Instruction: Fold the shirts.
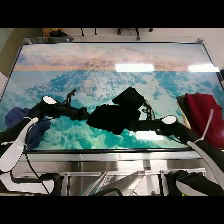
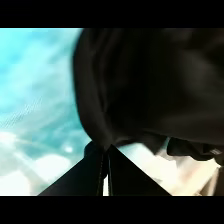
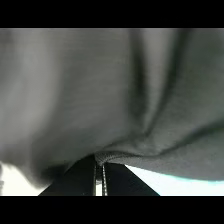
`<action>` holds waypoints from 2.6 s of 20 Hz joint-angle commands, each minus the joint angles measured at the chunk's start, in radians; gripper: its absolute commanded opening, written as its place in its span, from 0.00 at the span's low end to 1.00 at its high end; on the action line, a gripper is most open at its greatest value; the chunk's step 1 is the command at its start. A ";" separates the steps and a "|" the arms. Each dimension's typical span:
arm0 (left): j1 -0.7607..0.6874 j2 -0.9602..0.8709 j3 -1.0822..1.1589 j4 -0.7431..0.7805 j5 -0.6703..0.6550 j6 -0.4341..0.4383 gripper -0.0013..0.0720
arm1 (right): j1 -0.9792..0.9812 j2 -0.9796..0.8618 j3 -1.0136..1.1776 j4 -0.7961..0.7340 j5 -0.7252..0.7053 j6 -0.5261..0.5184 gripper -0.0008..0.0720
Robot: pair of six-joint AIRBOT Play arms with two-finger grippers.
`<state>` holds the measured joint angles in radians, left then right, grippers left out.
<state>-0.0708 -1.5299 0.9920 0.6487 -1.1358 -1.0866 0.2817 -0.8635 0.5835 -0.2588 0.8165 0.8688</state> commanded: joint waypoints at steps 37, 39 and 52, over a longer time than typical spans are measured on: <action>0.170 -0.004 0.257 0.499 -0.245 -0.206 0.96 | -0.739 -0.247 0.507 -0.211 0.359 -0.040 0.84; 0.216 0.017 0.275 0.433 -0.298 -0.204 0.96 | -0.798 -0.204 0.507 -0.264 0.409 -0.038 0.84; -0.076 -0.076 0.117 0.101 0.130 -0.143 0.96 | -0.521 -0.364 0.369 -0.285 0.194 -0.032 0.84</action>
<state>-0.0788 -1.5364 1.0775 0.7715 -1.0992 -1.2304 -0.3214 -1.1805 0.9604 -0.5781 1.1011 0.8394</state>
